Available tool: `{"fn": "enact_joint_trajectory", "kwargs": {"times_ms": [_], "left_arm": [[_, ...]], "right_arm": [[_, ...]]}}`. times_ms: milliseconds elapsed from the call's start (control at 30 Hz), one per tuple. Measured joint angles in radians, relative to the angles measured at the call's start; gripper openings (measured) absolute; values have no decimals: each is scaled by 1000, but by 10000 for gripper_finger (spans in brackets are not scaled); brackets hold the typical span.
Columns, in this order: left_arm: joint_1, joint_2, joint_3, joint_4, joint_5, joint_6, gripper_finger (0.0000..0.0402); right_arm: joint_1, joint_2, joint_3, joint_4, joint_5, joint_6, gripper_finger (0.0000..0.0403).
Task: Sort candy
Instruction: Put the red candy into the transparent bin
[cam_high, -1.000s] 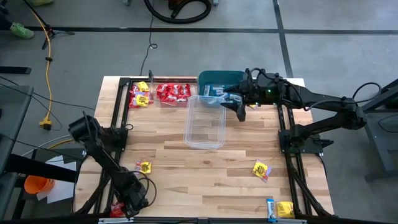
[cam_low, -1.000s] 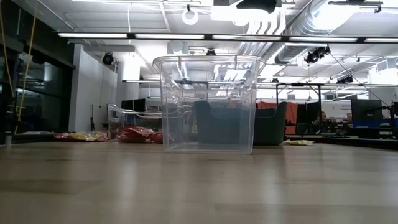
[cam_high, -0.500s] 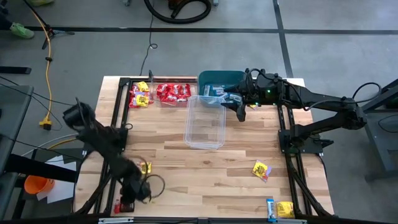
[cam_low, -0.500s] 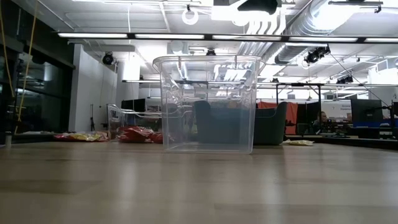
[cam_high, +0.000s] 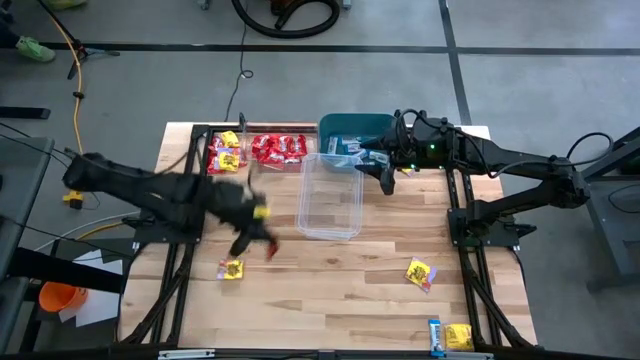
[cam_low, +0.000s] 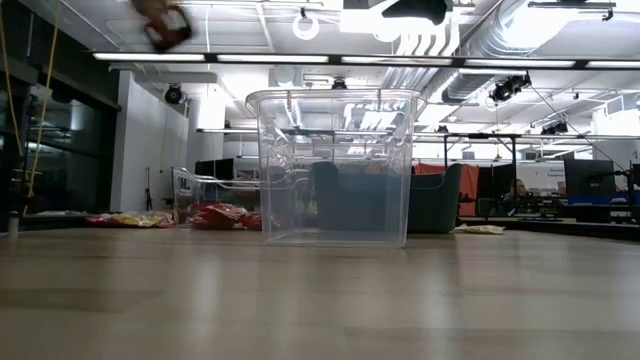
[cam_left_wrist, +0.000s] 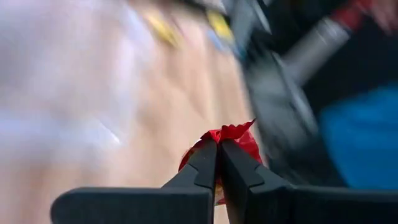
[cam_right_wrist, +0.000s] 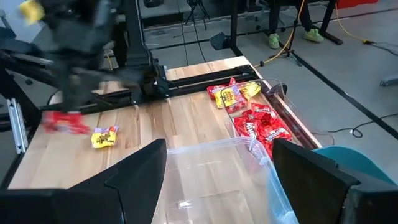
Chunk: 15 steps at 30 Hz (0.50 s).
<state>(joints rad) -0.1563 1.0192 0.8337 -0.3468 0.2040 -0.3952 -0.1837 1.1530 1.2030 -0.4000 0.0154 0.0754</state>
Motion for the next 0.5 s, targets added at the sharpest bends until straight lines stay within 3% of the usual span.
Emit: {"fn": "enact_joint_trajectory", "kwargs": {"times_ms": [167, 333, 500], "left_arm": [[248, 75, 0, 280, -34, 191, 0], [425, 164, 7, 663, 49, 240, 0], [524, 167, 87, 752, 177, 217, 0]], "right_arm": [[0, 0, 0, 1, 0, 36, 288], [0, 0, 0, 32, -13, 86, 288], [1, 0, 0, 149, -73, 126, 288]]}}
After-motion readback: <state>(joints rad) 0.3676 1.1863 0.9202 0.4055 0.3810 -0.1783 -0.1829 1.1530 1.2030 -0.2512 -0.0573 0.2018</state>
